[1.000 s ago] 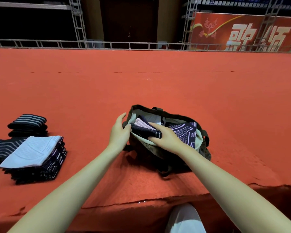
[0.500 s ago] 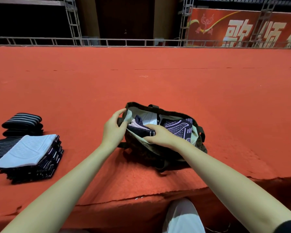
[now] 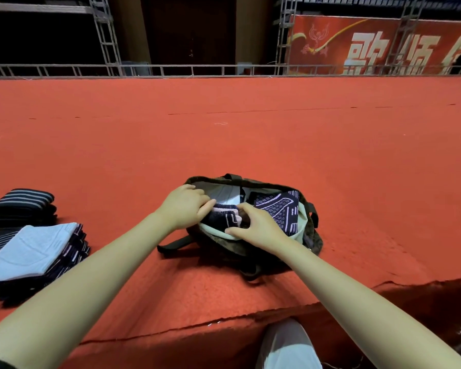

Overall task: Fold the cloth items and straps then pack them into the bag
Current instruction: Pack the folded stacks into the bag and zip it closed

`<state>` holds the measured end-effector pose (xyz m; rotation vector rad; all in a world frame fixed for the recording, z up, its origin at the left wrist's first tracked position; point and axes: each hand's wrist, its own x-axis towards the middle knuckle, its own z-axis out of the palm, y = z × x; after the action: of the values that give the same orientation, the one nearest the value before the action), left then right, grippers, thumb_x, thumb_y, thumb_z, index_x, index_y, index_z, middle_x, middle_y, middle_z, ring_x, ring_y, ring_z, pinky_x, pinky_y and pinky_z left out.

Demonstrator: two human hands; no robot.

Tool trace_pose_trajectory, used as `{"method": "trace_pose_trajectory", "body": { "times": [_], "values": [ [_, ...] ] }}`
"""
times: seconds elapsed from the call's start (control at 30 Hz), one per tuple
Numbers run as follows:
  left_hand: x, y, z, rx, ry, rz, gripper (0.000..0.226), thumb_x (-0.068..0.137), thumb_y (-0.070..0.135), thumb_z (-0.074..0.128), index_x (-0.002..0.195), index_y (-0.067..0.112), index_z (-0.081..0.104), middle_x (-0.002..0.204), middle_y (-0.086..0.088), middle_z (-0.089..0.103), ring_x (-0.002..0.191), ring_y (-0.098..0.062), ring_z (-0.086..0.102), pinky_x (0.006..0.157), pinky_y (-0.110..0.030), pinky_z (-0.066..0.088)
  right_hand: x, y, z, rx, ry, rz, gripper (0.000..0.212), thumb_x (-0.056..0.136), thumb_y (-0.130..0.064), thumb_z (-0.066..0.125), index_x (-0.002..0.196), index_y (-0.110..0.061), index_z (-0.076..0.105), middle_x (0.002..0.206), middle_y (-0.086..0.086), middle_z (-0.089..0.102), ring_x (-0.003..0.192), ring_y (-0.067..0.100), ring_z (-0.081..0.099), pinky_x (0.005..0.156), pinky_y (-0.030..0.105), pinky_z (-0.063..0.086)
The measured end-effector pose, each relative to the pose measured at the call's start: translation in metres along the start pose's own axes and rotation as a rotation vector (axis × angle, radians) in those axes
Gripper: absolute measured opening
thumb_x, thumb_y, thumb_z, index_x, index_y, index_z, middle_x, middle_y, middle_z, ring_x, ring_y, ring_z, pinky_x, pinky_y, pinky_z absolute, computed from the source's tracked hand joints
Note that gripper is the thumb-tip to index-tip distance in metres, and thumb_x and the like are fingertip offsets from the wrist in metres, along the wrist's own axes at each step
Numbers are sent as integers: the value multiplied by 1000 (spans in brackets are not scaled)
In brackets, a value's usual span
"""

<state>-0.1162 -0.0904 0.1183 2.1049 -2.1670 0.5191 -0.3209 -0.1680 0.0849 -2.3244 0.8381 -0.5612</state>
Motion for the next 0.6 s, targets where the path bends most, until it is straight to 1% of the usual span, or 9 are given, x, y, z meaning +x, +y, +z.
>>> {"method": "trace_pose_trajectory", "body": {
  "times": [0.07,0.1,0.17,0.23,0.27,0.33,0.43,0.5,0.6],
  "values": [
    [-4,4,4,60,-17,-22,76,85,50,0,70,15,65,71,-5,61,75,-28,57,80,-34,41,0,-2,0,-38,-3,-17,52,74,-42,73,119,-23,55,106,-7,65,96,12,59,85,30,47],
    [-6,5,7,77,-15,-44,78,84,49,0,68,12,66,71,-7,61,76,-29,56,76,-35,39,0,-4,1,-53,1,-26,49,75,-41,73,118,-23,56,105,-7,66,96,12,59,85,31,47],
    [-11,6,11,71,29,-43,73,88,45,9,68,8,69,77,-9,63,83,-30,56,76,-36,42,-1,-5,2,-71,12,-30,47,75,-42,71,116,-24,56,102,-6,67,93,14,60,84,33,48],
    [-13,4,12,64,98,21,63,91,40,20,68,7,68,84,-7,66,92,-28,59,79,-33,49,-3,-6,3,-80,18,-27,46,75,-42,70,115,-24,55,100,-6,66,92,14,60,83,34,48],
    [-13,3,11,54,80,41,61,91,41,19,70,9,66,84,-6,66,93,-27,60,79,-32,49,-4,-5,3,-86,18,-26,46,75,-43,69,115,-23,55,100,-6,66,92,14,59,83,34,48],
    [-10,2,8,-5,-35,-24,57,92,48,12,74,13,54,76,-5,60,84,-28,57,69,-35,43,-6,-6,3,-92,7,-25,47,77,-42,68,117,-23,54,103,-6,65,93,14,59,84,35,48],
    [-1,3,5,7,-142,-126,48,98,51,22,77,15,46,63,-3,53,68,-27,53,57,-34,32,-8,-8,1,-87,-7,-26,45,79,-40,66,119,-22,54,107,-6,65,97,15,59,86,36,48],
    [-1,4,3,-53,-141,-143,45,97,52,26,75,18,46,62,0,51,67,-24,51,59,-35,34,-10,-8,0,-98,-25,-41,46,81,-38,65,122,-19,54,113,-4,64,103,17,58,89,37,47],
    [-8,-2,6,-230,-8,-82,43,93,51,25,86,24,57,88,5,61,94,-17,53,78,-36,43,-12,-6,-4,9,-59,-26,60,85,-38,65,138,-19,45,135,-3,53,123,13,49,103,30,39]
  ]
}}
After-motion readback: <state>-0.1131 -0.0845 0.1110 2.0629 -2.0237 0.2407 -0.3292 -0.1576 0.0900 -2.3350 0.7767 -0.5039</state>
